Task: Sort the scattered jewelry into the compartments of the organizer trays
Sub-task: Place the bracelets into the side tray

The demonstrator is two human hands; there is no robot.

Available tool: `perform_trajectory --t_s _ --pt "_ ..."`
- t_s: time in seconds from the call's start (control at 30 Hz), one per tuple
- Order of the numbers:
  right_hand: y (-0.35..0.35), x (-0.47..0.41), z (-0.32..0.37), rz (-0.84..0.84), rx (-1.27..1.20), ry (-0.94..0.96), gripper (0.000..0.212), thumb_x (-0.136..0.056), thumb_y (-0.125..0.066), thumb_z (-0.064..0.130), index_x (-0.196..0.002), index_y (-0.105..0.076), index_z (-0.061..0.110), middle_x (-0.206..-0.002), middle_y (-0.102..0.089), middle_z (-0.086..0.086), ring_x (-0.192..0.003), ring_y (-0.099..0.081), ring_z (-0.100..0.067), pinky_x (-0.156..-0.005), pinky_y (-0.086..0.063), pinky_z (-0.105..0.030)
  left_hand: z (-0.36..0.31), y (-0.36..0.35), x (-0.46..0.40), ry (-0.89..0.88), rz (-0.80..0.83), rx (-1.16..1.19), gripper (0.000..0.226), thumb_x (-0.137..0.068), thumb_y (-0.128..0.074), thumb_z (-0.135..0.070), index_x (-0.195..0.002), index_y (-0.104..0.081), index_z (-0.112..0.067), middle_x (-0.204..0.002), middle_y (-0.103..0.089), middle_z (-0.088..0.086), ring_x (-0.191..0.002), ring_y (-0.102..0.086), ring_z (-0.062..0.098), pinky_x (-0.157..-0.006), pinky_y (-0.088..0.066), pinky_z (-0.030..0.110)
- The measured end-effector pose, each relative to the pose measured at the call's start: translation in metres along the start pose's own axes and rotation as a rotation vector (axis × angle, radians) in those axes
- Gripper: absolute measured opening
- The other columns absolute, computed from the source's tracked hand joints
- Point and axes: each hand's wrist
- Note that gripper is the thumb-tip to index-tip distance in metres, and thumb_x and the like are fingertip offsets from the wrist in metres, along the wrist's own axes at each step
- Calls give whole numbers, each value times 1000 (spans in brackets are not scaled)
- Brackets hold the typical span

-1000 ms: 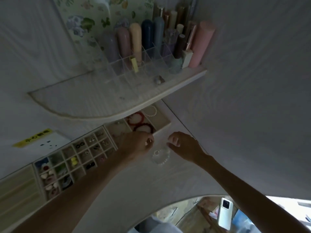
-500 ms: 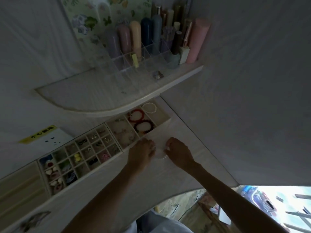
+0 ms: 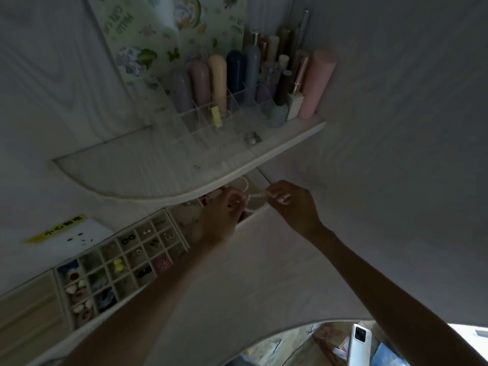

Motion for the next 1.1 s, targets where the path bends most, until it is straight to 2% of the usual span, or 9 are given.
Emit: perform_trajectory --t_s 0.13,0.3,0.37,0.43,0.53,0.7,0.9,1.0,1.1 --pt "-7 -26 -4 47 188 -18 8 -82 -69 25 -89 -67 27 -79 -66 10 -73 -63 -8 -67 -50 -20 7 -11 -26 70 52 -61 17 -87 -64 -33 -90 -66 -17 -81 -66 -9 -73 -62 4 -64 -44 15" --pt "-15 -37 -16 110 384 -22 10 -82 -69 28 -91 -71 23 -87 -73 4 -77 -66 -6 -66 -45 -16 23 -21 -43 106 168 -183 25 -86 -63 -39 -97 -69 -17 -91 -72 -2 -88 -66 12 -77 -49 29" --pt "-16 -39 -15 126 447 -27 11 -82 -68 28 -90 -71 22 -89 -73 4 -82 -66 -9 -67 -43 -16 24 -22 -47 104 206 -171 27 -87 -63 -38 -100 -69 -15 -94 -72 -1 -90 -66 14 -73 -46 22" --pt "-19 -39 -16 132 535 8 11 -83 -66 28 -90 -71 23 -90 -72 4 -86 -63 -13 -70 -42 -21 22 -21 -49 104 220 -165 26 -89 -62 -33 -104 -68 -12 -97 -71 2 -92 -65 14 -62 -35 11" --pt "-24 -38 -17 118 679 91 12 -85 -60 26 -87 -71 23 -91 -64 1 -88 -57 -18 -70 -44 -27 23 -22 -52 100 224 -232 26 -90 -60 -34 -105 -68 -14 -101 -70 1 -94 -63 13 -58 -30 12" --pt "-32 -43 -17 96 678 144 13 -86 -59 21 -85 -71 17 -90 -60 -5 -87 -56 -23 -67 -45 -29 27 -25 -60 107 276 -339 32 -92 -55 -38 -108 -66 -13 -108 -68 5 -102 -62 21 -82 -44 30" --pt "-34 -43 -20 149 587 119 23 -89 -56 23 -111 -64 20 -103 -59 -3 -96 -54 -18 -73 -45 -28 20 -18 -47 -103 161 -473 25 -94 -51 -24 -113 -64 -15 -115 -65 5 -110 -58 22 -87 -41 30" --pt "-30 -36 -24 130 590 222 31 -83 -55 1 -107 -66 17 -106 -60 -6 -94 -55 -24 -72 -50 -32 19 -11 -40 -244 295 -590 29 -92 -45 -19 -115 -63 -18 -120 -62 3 -115 -54 21 -92 -41 33" --pt "-28 -33 -29 152 684 345 50 -61 -61 -13 -102 -68 14 -118 -59 -16 -103 -57 -37 -74 -52 -44 18 -9 -32 -354 446 -742 36 -94 -39 -25 -123 -59 -20 -132 -53 0 -127 -42 21 -104 -32 36"
Point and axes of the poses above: each hand's wrist, its own x-axis away from the middle knuckle, its own y-axis out of the back of the hand, z = x × y
